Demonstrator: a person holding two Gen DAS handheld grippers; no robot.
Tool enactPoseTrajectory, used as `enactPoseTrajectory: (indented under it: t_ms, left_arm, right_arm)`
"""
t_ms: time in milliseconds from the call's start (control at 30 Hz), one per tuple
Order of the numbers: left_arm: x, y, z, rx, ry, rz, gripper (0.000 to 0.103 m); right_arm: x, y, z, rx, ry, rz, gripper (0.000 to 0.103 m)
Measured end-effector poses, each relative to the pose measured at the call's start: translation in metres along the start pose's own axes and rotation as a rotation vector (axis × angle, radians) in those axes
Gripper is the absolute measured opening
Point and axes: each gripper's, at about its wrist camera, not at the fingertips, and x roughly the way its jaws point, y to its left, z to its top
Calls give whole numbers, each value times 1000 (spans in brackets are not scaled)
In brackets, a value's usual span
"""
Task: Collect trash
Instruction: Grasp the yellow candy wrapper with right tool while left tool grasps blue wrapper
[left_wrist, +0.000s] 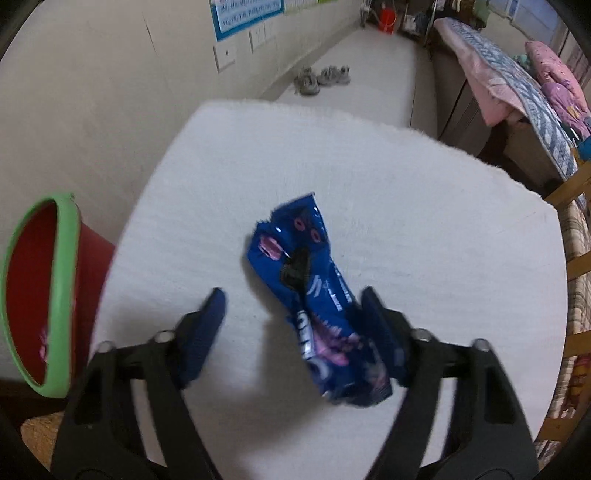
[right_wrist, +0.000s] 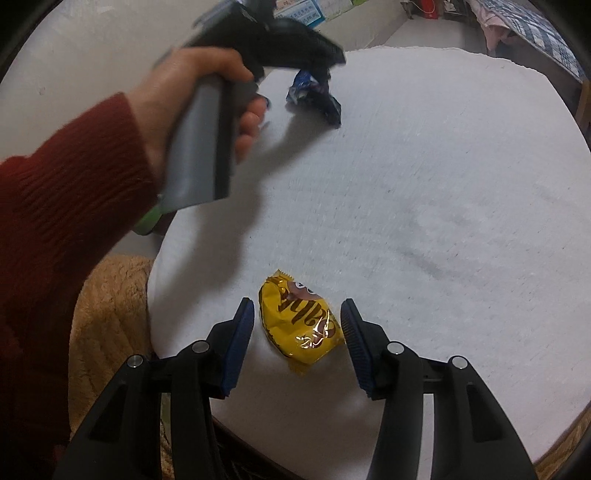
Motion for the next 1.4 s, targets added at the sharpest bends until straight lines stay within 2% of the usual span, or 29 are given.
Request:
enactPoseTrajectory:
  t_ms: [33, 67, 233, 367, 433, 500, 600, 733, 900, 1100, 1400]
  left_arm:
    - [2, 1, 0, -12, 12, -12, 43]
    - [5, 2, -1, -21, 34, -33, 34]
    - [-22, 5, -12, 24, -37, -35, 24]
    - [-50, 16, -29, 75, -105, -14, 24]
    - [-64, 22, -38, 88, -133, -10, 24]
    - [-77, 28, -47, 93, -162, -5, 24]
    - [-99, 40, -64, 97, -199, 15, 24]
    - [-127, 59, -86, 67, -241, 37, 24]
    - [-151, 85, -106, -1, -260, 27, 24]
    - [-173, 99, -120, 29, -311, 74, 24]
    - [-191, 113, -125, 13, -345, 63, 24]
  right_arm:
    - [2, -2, 2, 4, -1, 2, 48]
    - [2, -3, 3, 8, -2, 3, 48]
    - [4, -3, 6, 5, 4, 7, 48]
    - [6, 2, 6, -6, 16, 19, 48]
    - [9, 2, 5, -16, 32, 12, 56]
    - [16, 5, 4, -33, 46, -10, 57]
    - [27, 8, 2, -65, 73, -69, 43]
    - [24, 6, 8, -39, 69, -62, 33]
    - [5, 18, 21, -59, -8, -84, 31]
    - [-23, 36, 39, -81, -107, -98, 31]
    - [-63, 66, 73, -109, -236, -95, 31]
